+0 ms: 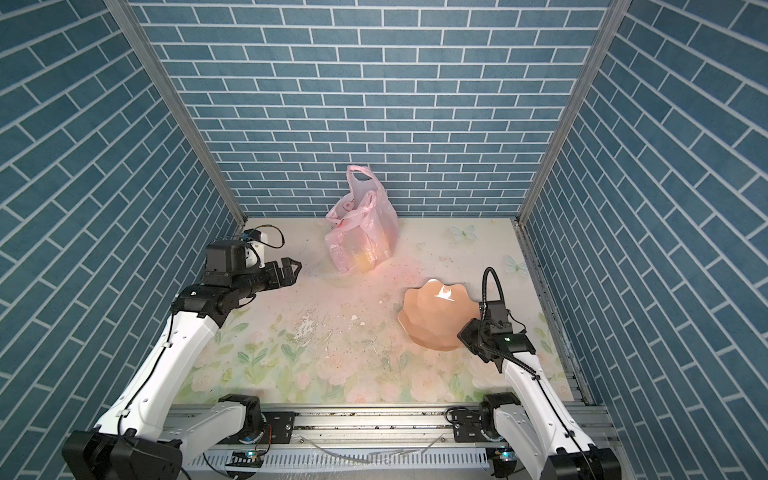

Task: Take the fake fruits out of the plastic bag
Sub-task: 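Drag the peach bowl nearer the robot with the right gripper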

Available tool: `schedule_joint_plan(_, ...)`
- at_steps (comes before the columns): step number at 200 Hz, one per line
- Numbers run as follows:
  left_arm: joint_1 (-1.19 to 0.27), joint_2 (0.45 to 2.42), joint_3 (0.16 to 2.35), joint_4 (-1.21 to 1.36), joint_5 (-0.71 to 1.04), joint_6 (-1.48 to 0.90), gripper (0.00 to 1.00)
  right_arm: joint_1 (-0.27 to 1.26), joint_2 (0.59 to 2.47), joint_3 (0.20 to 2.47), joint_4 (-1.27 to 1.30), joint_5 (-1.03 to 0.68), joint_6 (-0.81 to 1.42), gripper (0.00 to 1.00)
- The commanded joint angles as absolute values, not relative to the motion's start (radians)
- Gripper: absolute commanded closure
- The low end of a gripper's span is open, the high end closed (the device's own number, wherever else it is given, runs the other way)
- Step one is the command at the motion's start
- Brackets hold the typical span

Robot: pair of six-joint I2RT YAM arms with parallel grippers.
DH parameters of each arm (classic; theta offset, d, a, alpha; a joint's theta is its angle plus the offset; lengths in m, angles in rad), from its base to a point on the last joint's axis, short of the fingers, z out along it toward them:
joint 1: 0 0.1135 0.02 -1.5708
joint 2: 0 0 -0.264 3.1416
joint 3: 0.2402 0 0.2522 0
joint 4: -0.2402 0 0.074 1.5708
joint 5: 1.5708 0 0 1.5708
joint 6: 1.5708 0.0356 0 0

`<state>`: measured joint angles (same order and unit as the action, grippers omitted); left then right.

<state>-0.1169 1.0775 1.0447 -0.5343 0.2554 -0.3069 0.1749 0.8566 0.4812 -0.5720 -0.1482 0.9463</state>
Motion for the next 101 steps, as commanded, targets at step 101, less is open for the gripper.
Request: schedule_joint_plan(101,-0.209,1.179,1.135,-0.564,0.182,-0.300,0.01,0.178,0.862,0.636,-0.743,-0.039,0.848,0.47)
